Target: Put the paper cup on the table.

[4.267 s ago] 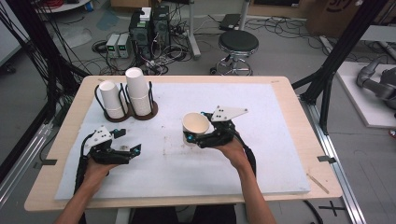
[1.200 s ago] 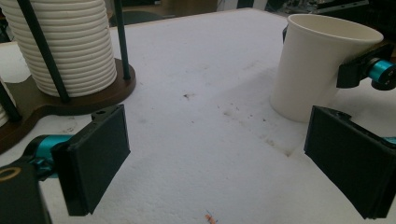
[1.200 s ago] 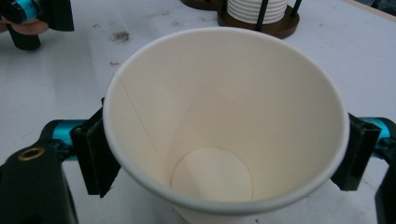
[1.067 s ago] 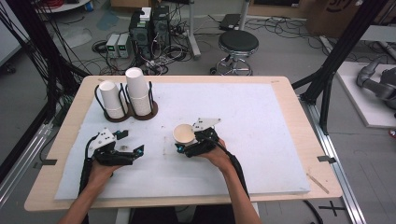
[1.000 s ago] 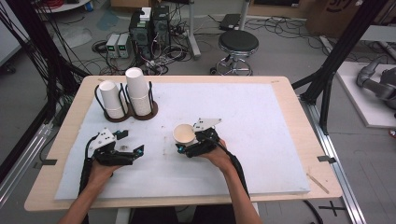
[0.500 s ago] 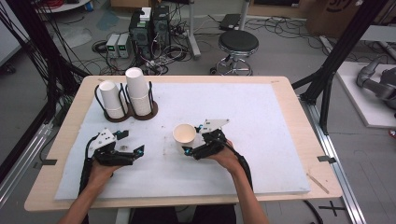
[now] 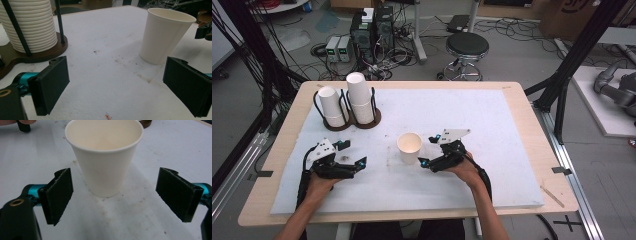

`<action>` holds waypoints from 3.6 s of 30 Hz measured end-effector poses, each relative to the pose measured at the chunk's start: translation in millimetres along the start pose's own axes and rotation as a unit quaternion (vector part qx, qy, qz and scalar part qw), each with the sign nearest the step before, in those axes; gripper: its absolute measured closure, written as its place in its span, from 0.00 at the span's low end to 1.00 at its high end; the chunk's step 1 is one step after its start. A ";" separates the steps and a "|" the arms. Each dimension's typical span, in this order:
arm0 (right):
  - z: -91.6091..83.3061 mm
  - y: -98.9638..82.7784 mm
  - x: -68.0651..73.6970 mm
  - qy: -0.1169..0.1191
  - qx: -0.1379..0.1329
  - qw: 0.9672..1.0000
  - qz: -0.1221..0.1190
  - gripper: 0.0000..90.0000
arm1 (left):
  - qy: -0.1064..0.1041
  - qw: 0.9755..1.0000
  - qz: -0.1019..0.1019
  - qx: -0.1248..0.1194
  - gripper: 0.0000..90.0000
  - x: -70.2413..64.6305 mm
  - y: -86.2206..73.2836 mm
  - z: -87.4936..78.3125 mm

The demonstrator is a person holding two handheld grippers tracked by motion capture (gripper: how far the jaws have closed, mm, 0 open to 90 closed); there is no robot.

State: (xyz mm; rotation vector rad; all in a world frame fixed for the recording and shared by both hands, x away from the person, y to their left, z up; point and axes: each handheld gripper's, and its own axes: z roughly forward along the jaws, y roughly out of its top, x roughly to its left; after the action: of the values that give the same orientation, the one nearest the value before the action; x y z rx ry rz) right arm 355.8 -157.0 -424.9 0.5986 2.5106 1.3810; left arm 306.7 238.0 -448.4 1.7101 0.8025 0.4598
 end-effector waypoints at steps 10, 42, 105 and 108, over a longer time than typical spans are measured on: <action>-24.1 -14.9 -7.2 -0.016 -0.011 1.000 0.016 0.17 | -0.009 1.000 0.008 0.002 0.07 1.1 -2.2 -1.1; -73.4 -58.5 -22.9 -0.061 -0.057 0.995 0.061 0.17 | -0.060 0.998 0.019 -0.013 0.07 3.6 -4.6 -7.6; -77.3 -78.4 -18.8 -0.048 -0.059 0.995 0.067 0.17 | -0.091 0.995 0.025 -0.012 0.07 5.6 -7.1 -8.2; -76.9 -78.2 -18.9 -0.046 -0.058 0.995 0.068 0.17 | -0.091 0.996 0.025 -0.011 0.07 6.6 -6.9 -8.1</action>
State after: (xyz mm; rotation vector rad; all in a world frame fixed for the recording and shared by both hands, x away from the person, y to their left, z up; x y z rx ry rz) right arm 324.8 -261.0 -449.7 0.8026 2.3383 1.4971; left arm 303.9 249.2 -453.3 1.7270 0.6223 0.3408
